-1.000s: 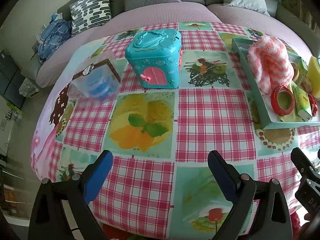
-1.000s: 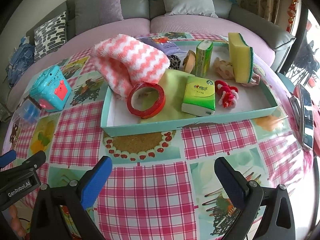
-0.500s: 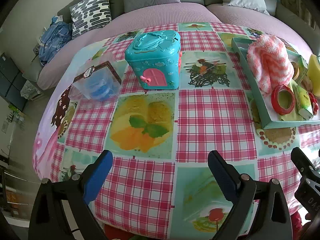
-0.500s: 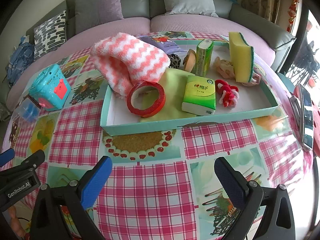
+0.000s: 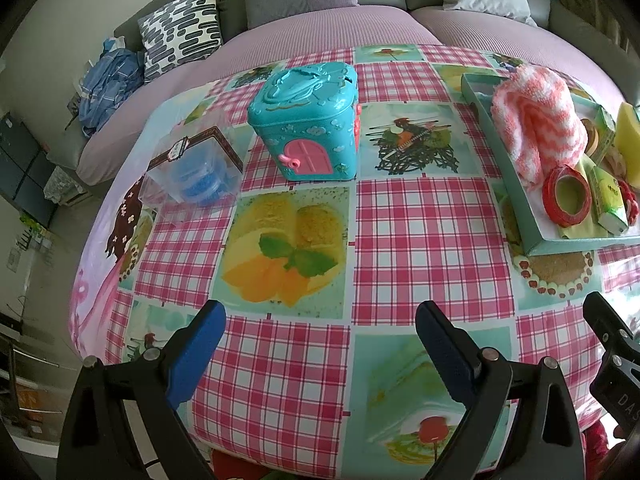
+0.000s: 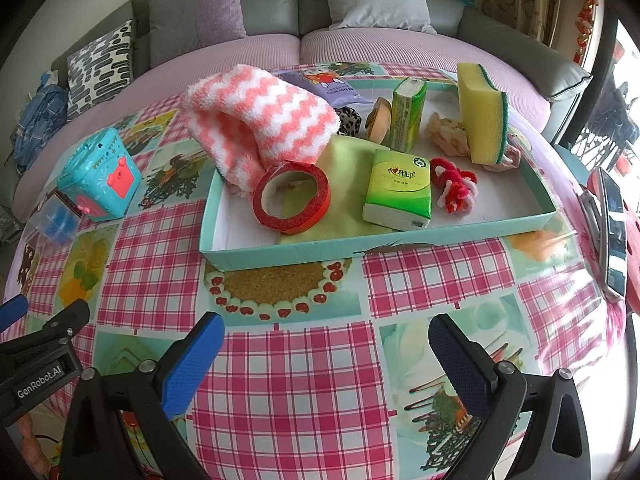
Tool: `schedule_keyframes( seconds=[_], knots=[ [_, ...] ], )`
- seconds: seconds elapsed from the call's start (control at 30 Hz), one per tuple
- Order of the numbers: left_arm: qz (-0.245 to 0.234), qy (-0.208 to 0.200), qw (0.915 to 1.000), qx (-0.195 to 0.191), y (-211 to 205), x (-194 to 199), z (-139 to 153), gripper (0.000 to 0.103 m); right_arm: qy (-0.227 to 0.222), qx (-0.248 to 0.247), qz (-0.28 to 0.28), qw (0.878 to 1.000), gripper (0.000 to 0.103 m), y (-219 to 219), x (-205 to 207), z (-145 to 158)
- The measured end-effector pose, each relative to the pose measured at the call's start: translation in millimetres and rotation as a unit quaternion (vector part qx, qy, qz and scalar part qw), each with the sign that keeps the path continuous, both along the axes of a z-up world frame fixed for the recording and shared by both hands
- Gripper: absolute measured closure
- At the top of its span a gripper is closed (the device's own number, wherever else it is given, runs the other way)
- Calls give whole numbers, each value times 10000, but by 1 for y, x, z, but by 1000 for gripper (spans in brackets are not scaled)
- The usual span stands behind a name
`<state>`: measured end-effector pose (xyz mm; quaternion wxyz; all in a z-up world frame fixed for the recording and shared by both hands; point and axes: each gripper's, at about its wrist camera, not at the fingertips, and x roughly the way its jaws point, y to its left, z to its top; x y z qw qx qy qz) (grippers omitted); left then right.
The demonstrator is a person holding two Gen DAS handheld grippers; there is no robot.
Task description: Organize soft objects
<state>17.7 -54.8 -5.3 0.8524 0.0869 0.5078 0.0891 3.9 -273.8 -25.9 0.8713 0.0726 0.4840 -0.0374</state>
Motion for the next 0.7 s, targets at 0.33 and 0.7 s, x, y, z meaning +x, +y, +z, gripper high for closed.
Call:
schedule_keyframes(
  seconds=[0.33, 0.7],
  knots=[
    [-6, 8, 10000, 14, 0, 0, 0, 7, 22, -25, 20, 10000, 0, 1, 0, -1],
    [-26, -6, 10000, 66, 0, -1, 0, 7, 30, -64, 31, 10000, 0, 1, 1, -1]
  ],
)
